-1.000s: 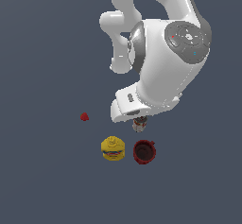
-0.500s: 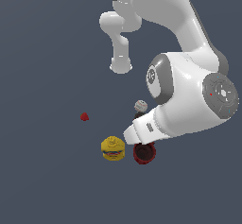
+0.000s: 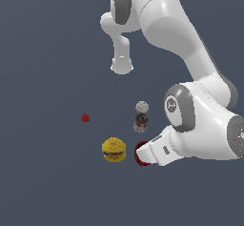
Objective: Pick up a designated object from a clutter of objects.
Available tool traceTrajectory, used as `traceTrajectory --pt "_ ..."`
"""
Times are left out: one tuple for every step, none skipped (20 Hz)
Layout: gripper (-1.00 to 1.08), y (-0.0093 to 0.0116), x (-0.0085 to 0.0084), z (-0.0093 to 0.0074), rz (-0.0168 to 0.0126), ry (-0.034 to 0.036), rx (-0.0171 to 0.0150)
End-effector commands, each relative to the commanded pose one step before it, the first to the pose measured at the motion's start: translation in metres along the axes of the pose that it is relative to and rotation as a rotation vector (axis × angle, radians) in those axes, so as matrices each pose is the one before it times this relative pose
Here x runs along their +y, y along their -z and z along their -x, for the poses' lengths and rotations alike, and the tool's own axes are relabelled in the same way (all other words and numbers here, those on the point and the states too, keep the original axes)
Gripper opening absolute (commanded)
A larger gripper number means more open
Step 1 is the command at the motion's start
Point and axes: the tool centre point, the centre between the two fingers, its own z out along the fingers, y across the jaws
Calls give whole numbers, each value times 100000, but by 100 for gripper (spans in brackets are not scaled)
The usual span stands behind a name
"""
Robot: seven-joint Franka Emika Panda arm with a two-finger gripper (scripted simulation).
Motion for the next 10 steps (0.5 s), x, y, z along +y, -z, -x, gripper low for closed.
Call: traceTrajectory --pt "108 -882 -489 -901 1151 2429 -2444" --pt "108 -314 -178 -306 372 816 -844" --pt "108 -294 -167 -282 344 752 -786" --pt "108 -274 -155 -259 316 689 -729" --pt "108 -254 -144 -236 289 628 -672" --pt "108 -232 -131 -212 261 566 -612" --pt "108 -212 -120 -192 235 510 -556" --pt "108 -190 -108 -170 209 453 -497" --pt "108 -168 -95 -148 183 395 -438" --pt "108 -146 -83 -128 158 341 -380"
